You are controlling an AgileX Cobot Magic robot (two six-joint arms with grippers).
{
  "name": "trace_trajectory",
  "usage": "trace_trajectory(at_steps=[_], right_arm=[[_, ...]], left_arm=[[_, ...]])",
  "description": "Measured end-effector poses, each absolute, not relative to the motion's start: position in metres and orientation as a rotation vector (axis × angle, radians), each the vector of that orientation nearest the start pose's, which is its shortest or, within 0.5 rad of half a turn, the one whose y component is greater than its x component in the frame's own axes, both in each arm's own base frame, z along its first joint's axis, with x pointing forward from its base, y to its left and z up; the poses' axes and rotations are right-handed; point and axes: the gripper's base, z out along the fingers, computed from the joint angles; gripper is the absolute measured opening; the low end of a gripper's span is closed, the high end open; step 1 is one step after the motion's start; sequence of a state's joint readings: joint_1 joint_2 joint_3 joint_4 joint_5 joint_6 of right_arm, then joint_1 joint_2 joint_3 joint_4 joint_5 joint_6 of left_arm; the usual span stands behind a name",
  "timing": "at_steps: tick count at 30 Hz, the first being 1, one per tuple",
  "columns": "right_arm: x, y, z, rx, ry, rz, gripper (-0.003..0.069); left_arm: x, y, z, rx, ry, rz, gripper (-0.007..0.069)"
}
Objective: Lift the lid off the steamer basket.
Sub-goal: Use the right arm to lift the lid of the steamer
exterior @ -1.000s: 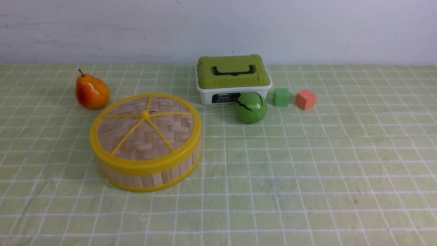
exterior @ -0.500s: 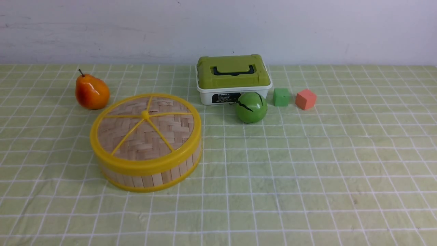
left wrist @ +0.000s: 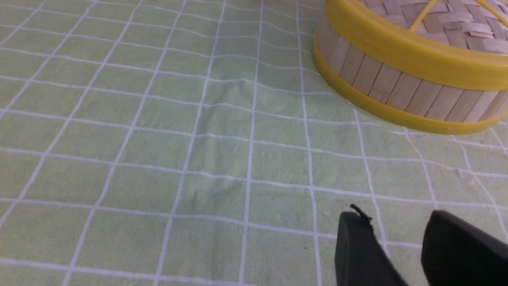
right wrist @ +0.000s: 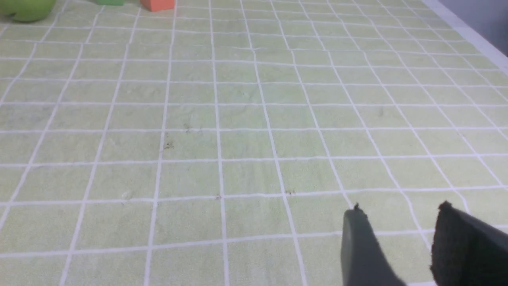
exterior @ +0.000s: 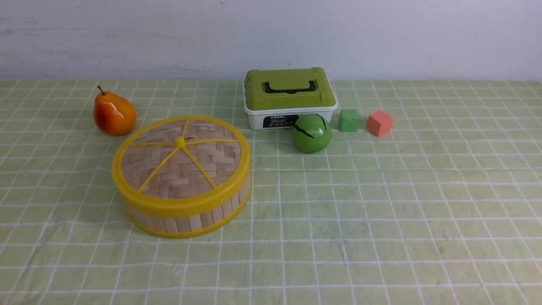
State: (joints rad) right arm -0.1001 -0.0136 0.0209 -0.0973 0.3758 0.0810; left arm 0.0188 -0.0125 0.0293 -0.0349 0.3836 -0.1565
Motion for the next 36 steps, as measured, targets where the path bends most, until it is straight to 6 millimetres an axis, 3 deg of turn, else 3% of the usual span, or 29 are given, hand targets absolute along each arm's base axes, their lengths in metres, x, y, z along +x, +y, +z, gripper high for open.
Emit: trace_trajectory(at_steps=[18, 23, 29, 36], right_arm=[[0.052, -0.008, 0.173, 0.113, 1.863, -0.103, 0.0242], [0.052, -0.005, 0.173, 0.169, 1.859, -0.013, 0.0242], [0.053, 0.000, 0.174, 0.265, 1.845, 0.143, 0.0242], [0.053, 0.018, 0.178, 0.755, 1.716, 0.808, 0.0242]], left_arm=[[0.052, 0.000, 0.170, -0.186, 1.877, -0.129, 0.0239], [0.052, 0.000, 0.170, -0.186, 1.877, -0.129, 0.0239], [0.052, 0.000, 0.170, -0.186, 1.877, -0.129, 0.0239], [0.052, 0.000, 0.170, -0.186, 1.877, -0.129, 0.0239]])
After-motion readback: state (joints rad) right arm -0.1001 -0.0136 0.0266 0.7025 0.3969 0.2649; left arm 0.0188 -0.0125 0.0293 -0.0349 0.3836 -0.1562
